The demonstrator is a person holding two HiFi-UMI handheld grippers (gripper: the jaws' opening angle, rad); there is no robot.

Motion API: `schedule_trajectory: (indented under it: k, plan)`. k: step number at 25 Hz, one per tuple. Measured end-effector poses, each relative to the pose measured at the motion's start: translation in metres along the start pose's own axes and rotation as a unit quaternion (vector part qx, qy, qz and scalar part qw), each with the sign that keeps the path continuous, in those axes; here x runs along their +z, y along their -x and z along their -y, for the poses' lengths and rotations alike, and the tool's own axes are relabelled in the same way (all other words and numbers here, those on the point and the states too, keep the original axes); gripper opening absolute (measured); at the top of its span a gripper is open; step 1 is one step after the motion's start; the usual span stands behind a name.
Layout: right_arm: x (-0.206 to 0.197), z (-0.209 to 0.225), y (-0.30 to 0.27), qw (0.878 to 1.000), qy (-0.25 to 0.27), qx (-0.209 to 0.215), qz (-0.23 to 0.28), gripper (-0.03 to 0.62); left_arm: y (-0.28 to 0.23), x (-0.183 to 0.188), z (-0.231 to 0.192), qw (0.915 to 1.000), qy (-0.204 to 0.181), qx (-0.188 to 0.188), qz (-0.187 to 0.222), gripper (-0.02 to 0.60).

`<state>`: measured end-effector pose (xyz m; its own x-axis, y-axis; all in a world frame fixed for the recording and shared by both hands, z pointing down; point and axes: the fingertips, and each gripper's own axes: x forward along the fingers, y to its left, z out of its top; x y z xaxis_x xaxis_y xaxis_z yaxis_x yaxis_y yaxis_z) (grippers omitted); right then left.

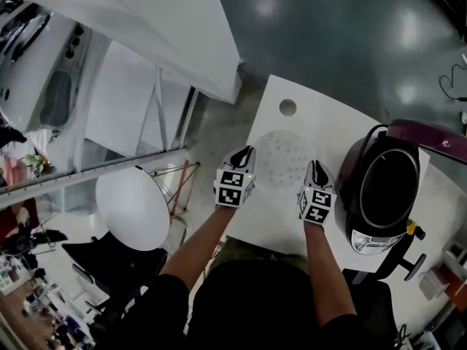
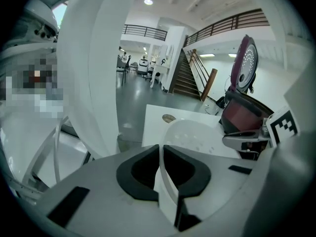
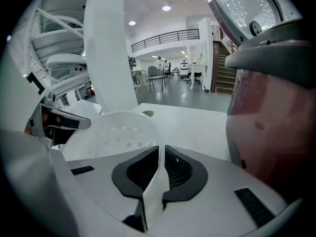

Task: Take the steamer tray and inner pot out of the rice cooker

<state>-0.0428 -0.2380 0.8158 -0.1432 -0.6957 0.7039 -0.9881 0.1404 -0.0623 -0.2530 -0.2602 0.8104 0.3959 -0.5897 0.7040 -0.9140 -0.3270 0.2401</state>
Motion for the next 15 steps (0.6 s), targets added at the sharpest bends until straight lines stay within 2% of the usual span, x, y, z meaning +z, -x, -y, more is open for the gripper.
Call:
schedule_trajectory:
  k: [11,15]
  plan:
    - [0.000,-0.005,-0.006,1.000,0.015,-0.003,0.008,0.031,-0.011,-0.012,-0.010,0.9998,0.013,-0.009,-0.009,0.028]
    - [-0.001,-0.005,-0.006,1.000,0.005,-0.011,-0.001,0.031,-0.012,-0.010,-0.010,0.9998,-0.001,0.002,-0.019,0.028]
